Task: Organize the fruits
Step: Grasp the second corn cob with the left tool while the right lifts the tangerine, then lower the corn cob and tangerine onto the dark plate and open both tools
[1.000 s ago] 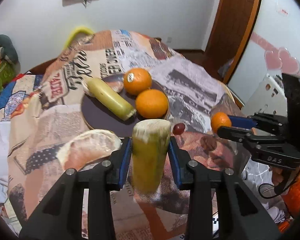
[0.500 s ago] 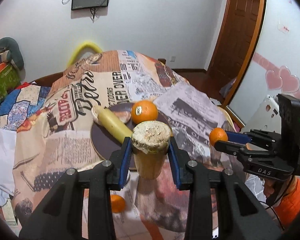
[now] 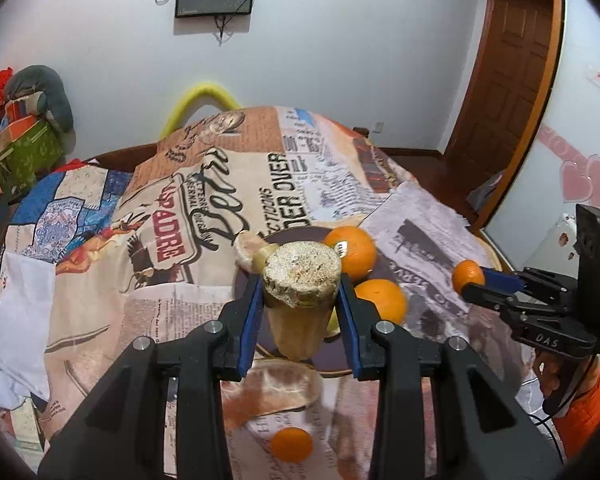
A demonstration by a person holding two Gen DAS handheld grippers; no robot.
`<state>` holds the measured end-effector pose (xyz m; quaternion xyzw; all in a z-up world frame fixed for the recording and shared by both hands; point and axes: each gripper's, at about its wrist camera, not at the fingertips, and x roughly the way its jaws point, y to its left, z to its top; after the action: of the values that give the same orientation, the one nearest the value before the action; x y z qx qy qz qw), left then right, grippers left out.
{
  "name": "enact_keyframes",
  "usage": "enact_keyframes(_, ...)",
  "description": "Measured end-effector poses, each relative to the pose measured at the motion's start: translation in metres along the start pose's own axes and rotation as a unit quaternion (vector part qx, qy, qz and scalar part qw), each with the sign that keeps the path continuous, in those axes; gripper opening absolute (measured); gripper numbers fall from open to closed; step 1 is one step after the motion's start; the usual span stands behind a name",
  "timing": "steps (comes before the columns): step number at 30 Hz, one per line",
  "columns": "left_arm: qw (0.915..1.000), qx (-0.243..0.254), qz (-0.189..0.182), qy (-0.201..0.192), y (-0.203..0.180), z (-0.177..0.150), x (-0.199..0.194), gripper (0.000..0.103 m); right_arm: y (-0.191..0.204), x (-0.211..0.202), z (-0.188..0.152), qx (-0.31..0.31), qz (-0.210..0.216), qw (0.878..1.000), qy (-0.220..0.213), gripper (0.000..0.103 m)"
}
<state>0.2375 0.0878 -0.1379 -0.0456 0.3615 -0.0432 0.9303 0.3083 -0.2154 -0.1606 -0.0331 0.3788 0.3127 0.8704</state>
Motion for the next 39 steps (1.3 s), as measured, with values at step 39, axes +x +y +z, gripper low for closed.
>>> enact_keyframes(39, 0.9975, -0.017, 0.030, 0.062, 0.019, 0.014, 0.105, 0.038, -0.020, 0.092, 0.023, 0.013, 0.018, 0.997, 0.069, 0.036)
